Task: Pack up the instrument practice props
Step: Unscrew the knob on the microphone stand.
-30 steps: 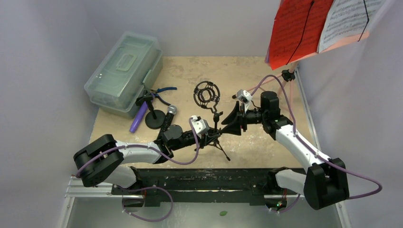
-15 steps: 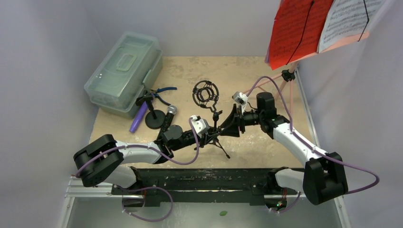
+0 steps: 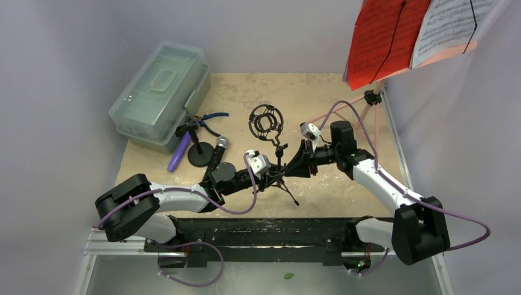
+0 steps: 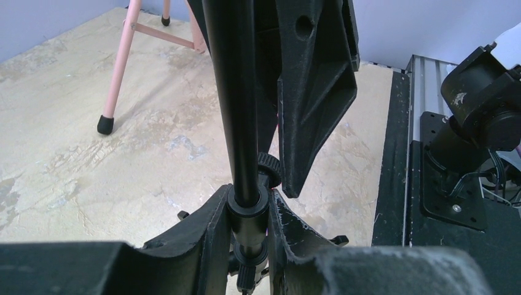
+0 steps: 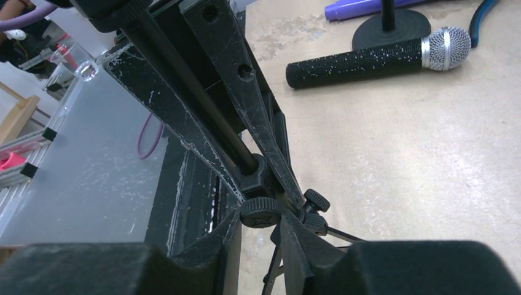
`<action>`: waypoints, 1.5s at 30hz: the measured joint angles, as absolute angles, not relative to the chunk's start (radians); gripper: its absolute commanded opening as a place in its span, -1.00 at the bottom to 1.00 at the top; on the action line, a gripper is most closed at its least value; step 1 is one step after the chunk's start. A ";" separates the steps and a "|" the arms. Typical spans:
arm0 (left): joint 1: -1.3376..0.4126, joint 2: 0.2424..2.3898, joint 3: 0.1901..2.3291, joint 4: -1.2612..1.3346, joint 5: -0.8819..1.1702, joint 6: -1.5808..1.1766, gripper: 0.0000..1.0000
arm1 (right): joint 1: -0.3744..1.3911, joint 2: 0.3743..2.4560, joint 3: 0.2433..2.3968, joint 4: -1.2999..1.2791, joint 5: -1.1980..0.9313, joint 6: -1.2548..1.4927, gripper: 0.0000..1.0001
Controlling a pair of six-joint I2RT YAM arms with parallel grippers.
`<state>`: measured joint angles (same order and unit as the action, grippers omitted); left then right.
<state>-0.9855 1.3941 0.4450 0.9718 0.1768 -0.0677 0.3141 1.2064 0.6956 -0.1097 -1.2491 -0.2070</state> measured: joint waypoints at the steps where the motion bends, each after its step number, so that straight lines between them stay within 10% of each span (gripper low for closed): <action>1: -0.986 1.394 0.445 0.974 0.178 -0.068 -1.00 | 0.314 1.206 0.696 -0.112 -1.250 -0.218 -0.51; 21: -0.990 1.410 0.443 0.987 0.181 -0.094 -1.00 | 0.314 1.204 0.699 -0.133 -1.252 -0.243 -0.11; 31: -0.990 1.415 0.430 1.005 0.185 -0.095 -1.00 | 0.314 1.204 0.699 -0.116 -1.251 -0.229 -0.45; 37: -0.990 1.417 0.428 1.016 0.189 -0.097 -1.00 | 0.313 1.204 0.699 -0.108 -1.254 -0.229 -1.00; 45: -0.991 1.417 0.428 1.015 0.207 -0.148 -1.00 | 0.316 1.168 0.733 -0.290 -1.248 -0.525 -1.00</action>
<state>-0.9905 1.4174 0.4282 1.0145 0.2066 -0.1482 0.3164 1.1679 0.7330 -0.2897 -1.2484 -0.5255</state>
